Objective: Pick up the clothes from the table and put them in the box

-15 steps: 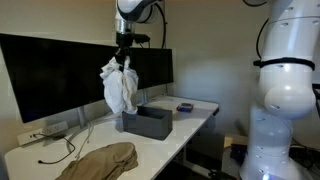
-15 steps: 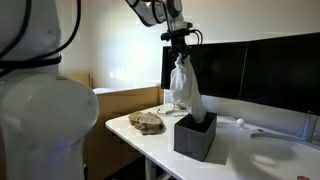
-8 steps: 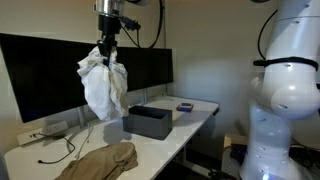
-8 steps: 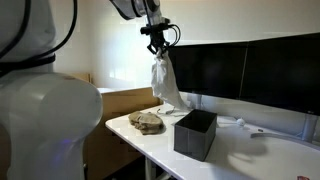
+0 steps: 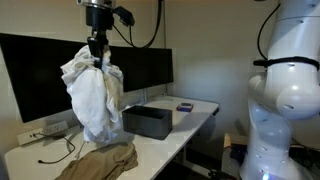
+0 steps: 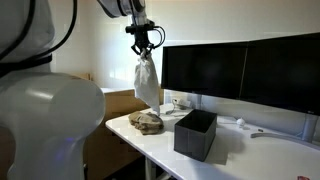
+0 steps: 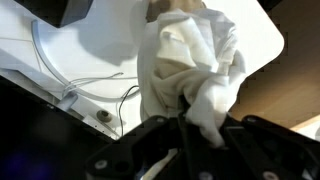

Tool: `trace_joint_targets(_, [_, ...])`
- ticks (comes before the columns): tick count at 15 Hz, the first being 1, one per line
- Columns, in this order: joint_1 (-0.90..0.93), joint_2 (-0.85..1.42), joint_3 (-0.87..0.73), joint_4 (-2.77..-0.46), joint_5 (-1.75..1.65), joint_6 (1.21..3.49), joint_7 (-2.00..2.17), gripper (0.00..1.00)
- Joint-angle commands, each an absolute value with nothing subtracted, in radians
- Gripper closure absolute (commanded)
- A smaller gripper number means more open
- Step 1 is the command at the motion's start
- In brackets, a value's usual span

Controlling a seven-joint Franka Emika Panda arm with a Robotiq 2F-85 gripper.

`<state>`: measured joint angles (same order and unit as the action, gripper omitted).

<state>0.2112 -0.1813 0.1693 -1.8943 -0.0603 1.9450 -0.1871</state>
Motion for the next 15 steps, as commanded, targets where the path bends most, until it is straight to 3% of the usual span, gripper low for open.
trace_joint_targets(1, [0.218, -0.245, 0.176, -1.949, -0.051, 1.881, -0.237, 0.62])
trace_joint_targets(3, [0.219, -0.263, 0.169, -1.972, -0.038, 1.856, -0.254, 0.56])
trace_joint_targets(11, [0.185, -0.292, 0.093, -2.074, -0.021, 1.881, -0.272, 0.04])
trace_joint_targets(15, [0.166, -0.295, 0.016, -2.109, 0.057, 1.819, -0.411, 0.0])
